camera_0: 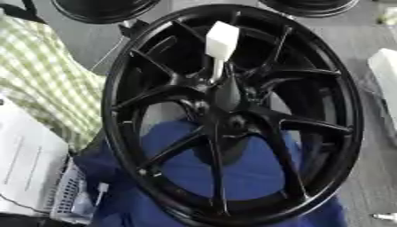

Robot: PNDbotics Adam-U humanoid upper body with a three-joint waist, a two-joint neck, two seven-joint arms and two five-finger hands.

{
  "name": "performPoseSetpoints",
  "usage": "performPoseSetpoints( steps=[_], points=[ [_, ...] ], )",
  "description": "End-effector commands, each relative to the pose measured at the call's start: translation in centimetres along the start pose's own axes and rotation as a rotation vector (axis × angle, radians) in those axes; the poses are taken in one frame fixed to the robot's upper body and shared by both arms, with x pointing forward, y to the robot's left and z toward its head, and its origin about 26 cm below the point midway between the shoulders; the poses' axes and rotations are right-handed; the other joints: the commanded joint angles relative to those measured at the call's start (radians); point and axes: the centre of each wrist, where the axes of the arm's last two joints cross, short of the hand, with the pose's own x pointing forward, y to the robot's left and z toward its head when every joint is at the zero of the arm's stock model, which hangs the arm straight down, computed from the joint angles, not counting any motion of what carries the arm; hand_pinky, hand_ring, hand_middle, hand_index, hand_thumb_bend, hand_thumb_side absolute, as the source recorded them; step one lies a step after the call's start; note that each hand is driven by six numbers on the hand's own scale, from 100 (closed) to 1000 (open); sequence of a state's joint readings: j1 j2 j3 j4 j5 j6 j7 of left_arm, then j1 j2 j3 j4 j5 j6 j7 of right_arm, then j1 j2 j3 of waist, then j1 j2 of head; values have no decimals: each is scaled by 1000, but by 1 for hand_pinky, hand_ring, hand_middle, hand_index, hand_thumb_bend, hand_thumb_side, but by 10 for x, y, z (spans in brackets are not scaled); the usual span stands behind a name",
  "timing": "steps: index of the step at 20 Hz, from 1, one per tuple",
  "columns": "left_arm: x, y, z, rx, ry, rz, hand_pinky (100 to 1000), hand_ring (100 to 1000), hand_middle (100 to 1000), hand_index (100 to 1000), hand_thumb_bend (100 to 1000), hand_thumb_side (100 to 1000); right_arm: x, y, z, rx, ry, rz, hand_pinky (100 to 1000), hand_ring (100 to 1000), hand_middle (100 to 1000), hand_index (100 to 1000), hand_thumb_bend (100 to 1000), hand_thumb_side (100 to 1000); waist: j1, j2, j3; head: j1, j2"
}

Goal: Pull the pin out of the wheel hub.

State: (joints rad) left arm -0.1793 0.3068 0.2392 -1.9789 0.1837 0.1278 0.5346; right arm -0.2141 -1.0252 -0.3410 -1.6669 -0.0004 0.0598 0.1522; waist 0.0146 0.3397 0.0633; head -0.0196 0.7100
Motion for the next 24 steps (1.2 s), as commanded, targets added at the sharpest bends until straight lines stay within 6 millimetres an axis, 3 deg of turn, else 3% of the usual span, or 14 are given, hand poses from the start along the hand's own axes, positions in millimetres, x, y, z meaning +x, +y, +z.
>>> performPoseSetpoints(
  steps=[1, 2, 7, 8, 9, 13, 22, 23, 24],
  points=[
    [10, 5, -5, 18, -46, -15, 597, 642, 591, 732, 400, 581, -25, -8, 17, -120, 78, 22, 856, 773, 704, 800, 100, 193, 10, -12, -8, 3, -10],
    [10, 5, -5, 21, -47, -16, 597, 642, 591, 732, 399, 581, -30, -5, 23, -125, 85, 24, 895, 847, 811, 879, 100, 310, 16, -11, -11, 3, -10],
    [10, 5, -5, 23, -47, -17, 597, 642, 591, 732, 399, 581, -39, -1, 33, -122, 78, 42, 895, 847, 811, 879, 100, 310, 24, -10, -14, 3, -8],
    [10, 5, -5, 21, -48, -17, 598, 642, 592, 733, 398, 579, -39, -1, 33, -128, 73, 40, 908, 864, 823, 892, 100, 434, 27, -12, -13, 1, -6],
    [10, 4, -5, 19, -46, -15, 598, 642, 592, 733, 398, 579, -35, -1, 32, -152, 47, 23, 908, 863, 822, 892, 100, 431, 35, -14, -18, 0, -5],
    [10, 4, -5, 15, -44, -13, 597, 642, 591, 733, 398, 579, -23, 1, 31, -205, -35, -39, 904, 852, 807, 879, 100, 351, 42, -14, -22, 3, -4],
    [10, 2, -4, 1, -45, -7, 597, 643, 592, 732, 399, 580, 2, -2, 20, -211, -117, -133, 899, 835, 789, 870, 100, 337, 32, -14, -11, 5, -7],
    [10, 2, -4, 1, -45, -7, 597, 643, 592, 732, 399, 579, 3, -1, 19, -212, -117, -133, 900, 840, 795, 873, 100, 279, 31, -14, -10, 5, -7],
    [10, 2, -4, 0, -44, -7, 597, 643, 592, 732, 399, 579, 3, -1, 18, -214, -113, -130, 905, 856, 811, 875, 100, 109, 30, -14, -9, 5, -7]
  ],
)
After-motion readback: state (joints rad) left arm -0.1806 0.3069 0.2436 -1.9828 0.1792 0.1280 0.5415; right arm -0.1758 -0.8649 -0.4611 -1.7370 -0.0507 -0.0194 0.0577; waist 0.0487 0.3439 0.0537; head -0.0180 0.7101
